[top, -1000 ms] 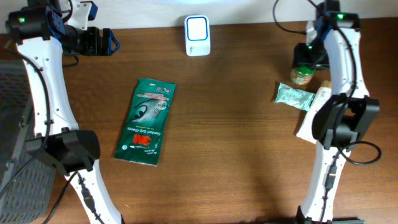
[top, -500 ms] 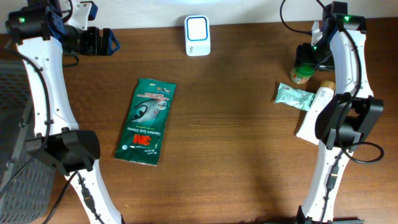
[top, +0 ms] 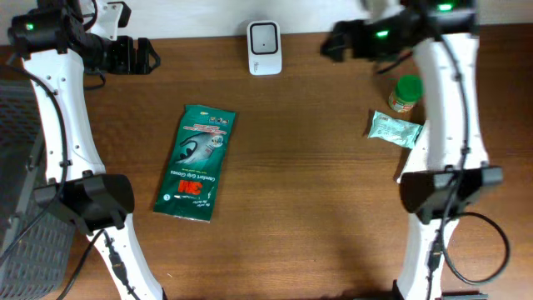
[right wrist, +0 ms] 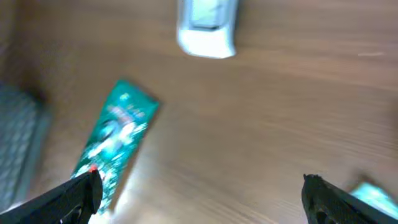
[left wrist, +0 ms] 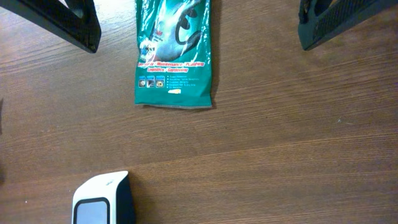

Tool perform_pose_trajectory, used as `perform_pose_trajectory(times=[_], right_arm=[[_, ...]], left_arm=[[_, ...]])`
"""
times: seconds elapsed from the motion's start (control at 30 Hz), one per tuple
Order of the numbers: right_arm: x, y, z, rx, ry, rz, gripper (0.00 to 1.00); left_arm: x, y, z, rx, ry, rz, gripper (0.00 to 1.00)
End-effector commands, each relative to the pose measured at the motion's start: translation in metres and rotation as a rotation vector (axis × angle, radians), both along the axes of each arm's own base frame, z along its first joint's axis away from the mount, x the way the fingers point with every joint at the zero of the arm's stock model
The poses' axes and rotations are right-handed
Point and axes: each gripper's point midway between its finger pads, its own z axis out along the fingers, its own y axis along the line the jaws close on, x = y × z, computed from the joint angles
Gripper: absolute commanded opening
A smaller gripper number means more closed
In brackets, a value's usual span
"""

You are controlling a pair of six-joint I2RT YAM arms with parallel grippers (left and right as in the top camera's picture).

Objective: Scan the item barcode
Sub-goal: 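Move both grippers to the green 3M packet on the table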

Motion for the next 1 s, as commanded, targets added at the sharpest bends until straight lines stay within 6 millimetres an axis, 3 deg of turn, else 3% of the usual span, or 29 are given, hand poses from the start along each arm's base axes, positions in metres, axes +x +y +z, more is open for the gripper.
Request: perform_pose_trajectory(times=[0.0,0.1,0.23,0.3,0.43,0.5,0.63,0.7,0.77,0.87,0.97], right_arm=[[-0.017,0.074,-0.047,0.054,0.113,0.16,0.98],[-0.04,0.139,-0.105,0.048,0.224,0.23,0.87],[-0.063,0.201,-0.171,0.082,0.331,0.133,0.72],[-0.074,0.221,-0.204,0.074,0.36,0.039,0.68],[-0.09,0.249,-0.243,0.036,0.309,-0.043,0.64],[-0.096,0.26,-0.249,0.028,0.272,-0.036,0.64],[-0.102,0.263,-0.271,-0.033,0.258,-0.05,0.64],[-0.104,0.261,-0.292,-0.056,0.279,-0.055,0.57],[-0.104,0.256,-0.307,-0.078,0.291,-0.065,0.37],[-0.111,0.246,-0.313,-0.12,0.327,-0.075,0.04],[-0.109,0.22,-0.299,-0.157,0.382,-0.115,0.04]], left_arm=[[-0.001,-0.001,0.008,0.0,-0.022,-0.012,0.99],[-0.001,-0.001,0.008,0.0,-0.022,-0.012,0.99],[-0.001,-0.001,0.008,-0.001,-0.022,-0.012,0.99],[-0.001,-0.001,0.008,0.0,-0.022,-0.012,0.99],[-0.001,-0.001,0.008,-0.001,-0.022,-0.012,0.99],[-0.001,-0.001,0.008,-0.001,-0.022,-0.012,0.99],[-0.002,-0.001,0.008,-0.001,-0.022,-0.012,0.99],[-0.001,-0.001,0.008,0.0,-0.022,-0.012,0.99],[-0.001,-0.001,0.008,-0.001,-0.022,-0.012,0.99],[-0.001,-0.001,0.008,0.0,-0.022,-0.012,0.99],[-0.001,-0.001,0.008,0.0,-0.022,-0.012,0.99]])
